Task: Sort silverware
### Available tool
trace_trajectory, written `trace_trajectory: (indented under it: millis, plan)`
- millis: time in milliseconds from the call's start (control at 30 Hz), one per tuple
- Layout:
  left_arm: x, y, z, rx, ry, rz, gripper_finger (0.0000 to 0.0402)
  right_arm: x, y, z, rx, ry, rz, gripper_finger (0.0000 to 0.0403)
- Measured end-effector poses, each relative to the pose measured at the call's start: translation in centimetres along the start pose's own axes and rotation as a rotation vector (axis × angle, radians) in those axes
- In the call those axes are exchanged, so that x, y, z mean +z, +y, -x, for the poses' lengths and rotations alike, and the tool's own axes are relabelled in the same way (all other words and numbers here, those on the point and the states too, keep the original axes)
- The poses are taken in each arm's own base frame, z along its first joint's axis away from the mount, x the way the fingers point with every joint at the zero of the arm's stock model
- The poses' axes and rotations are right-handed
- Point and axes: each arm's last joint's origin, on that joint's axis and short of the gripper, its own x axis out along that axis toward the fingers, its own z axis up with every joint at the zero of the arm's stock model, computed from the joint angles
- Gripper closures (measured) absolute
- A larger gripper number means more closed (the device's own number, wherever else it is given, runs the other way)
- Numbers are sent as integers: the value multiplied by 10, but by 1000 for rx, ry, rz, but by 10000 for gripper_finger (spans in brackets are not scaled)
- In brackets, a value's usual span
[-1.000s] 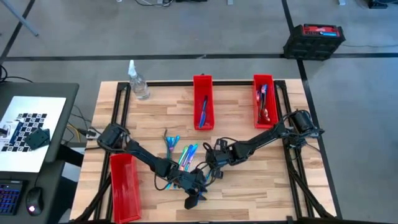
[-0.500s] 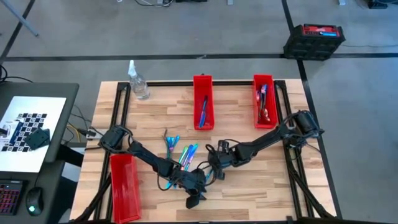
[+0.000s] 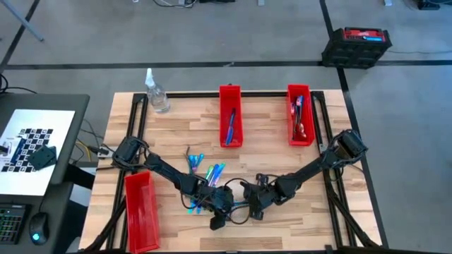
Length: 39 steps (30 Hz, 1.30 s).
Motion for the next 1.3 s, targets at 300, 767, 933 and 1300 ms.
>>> trace_trajectory:
  millis: [300,767,933,1300]
  plan:
    - [21,32,5,74,-62,-76,224,-15,15,4,11,6,-95,403]
    - [67,41,18,180,-39,-318,224,-20,19,18,-15,-36,-153,403]
    - [78,25,36,274,128,-526,232,-14,8,56,-45,-60,-173,403]
    - [89,28,38,321,122,-800,244,-8,-38,39,-198,-276,-460,403]
